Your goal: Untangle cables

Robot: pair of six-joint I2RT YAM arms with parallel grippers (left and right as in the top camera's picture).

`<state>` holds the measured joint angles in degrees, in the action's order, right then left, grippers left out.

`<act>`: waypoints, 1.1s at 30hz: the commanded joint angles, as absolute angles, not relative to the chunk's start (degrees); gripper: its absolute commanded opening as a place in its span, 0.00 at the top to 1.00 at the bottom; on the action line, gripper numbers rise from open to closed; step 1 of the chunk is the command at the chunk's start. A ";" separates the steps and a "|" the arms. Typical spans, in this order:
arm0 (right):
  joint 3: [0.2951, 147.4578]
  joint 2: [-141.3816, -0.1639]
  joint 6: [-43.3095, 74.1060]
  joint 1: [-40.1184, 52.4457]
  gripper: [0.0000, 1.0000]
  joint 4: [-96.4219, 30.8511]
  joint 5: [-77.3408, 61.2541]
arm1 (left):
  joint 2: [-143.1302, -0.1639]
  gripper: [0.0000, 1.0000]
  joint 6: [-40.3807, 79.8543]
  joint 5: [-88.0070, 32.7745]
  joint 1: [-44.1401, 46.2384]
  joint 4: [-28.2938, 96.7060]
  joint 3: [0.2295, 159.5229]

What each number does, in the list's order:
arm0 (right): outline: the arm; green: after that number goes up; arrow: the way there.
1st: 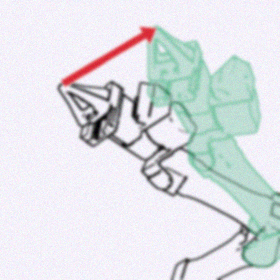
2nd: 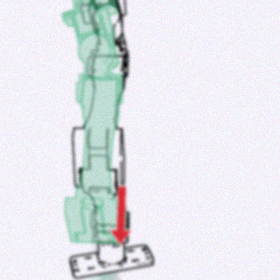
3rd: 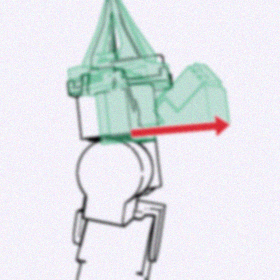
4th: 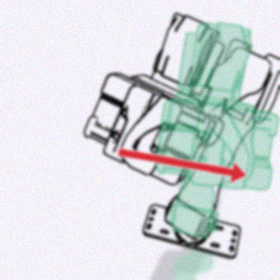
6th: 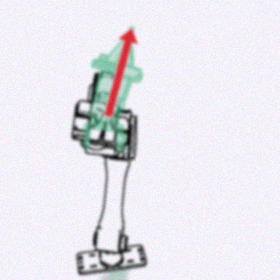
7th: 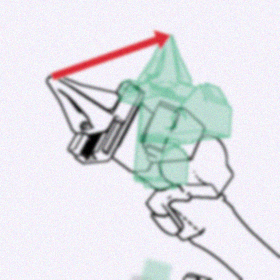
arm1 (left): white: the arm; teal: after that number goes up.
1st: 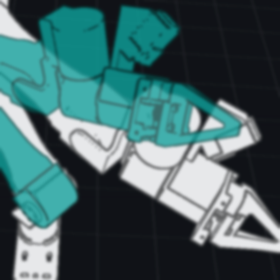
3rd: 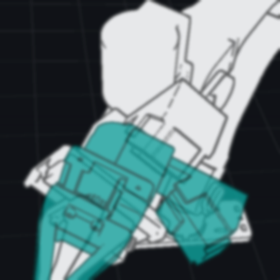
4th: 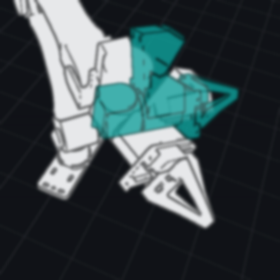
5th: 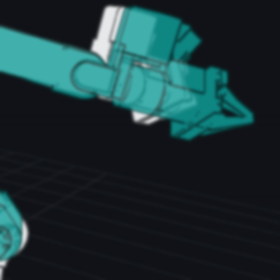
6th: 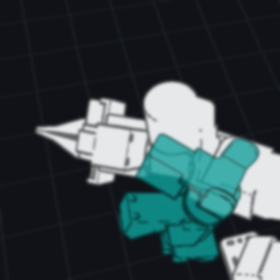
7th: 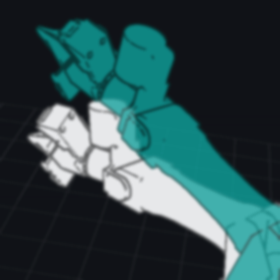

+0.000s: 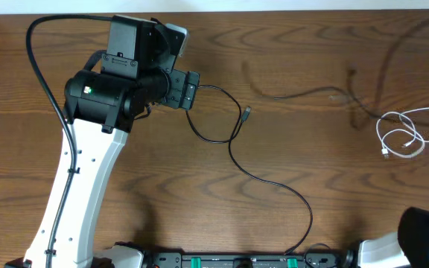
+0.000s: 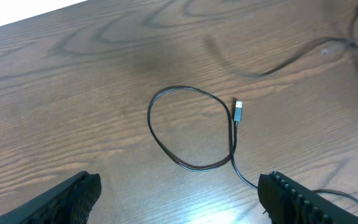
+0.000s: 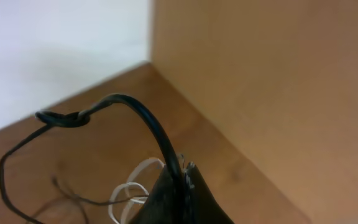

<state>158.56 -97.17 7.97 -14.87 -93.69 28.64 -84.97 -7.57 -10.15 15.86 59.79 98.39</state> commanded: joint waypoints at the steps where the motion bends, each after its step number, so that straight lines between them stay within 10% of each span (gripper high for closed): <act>1: 153.23 -97.38 12.91 -19.84 0.99 -93.95 29.87 | -85.41 0.14 -8.32 -9.85 15.94 60.10 98.70; 33: 113.75 -97.41 21.65 -32.29 0.99 -84.42 23.16 | -85.43 0.14 -9.74 -11.35 15.94 60.14 98.70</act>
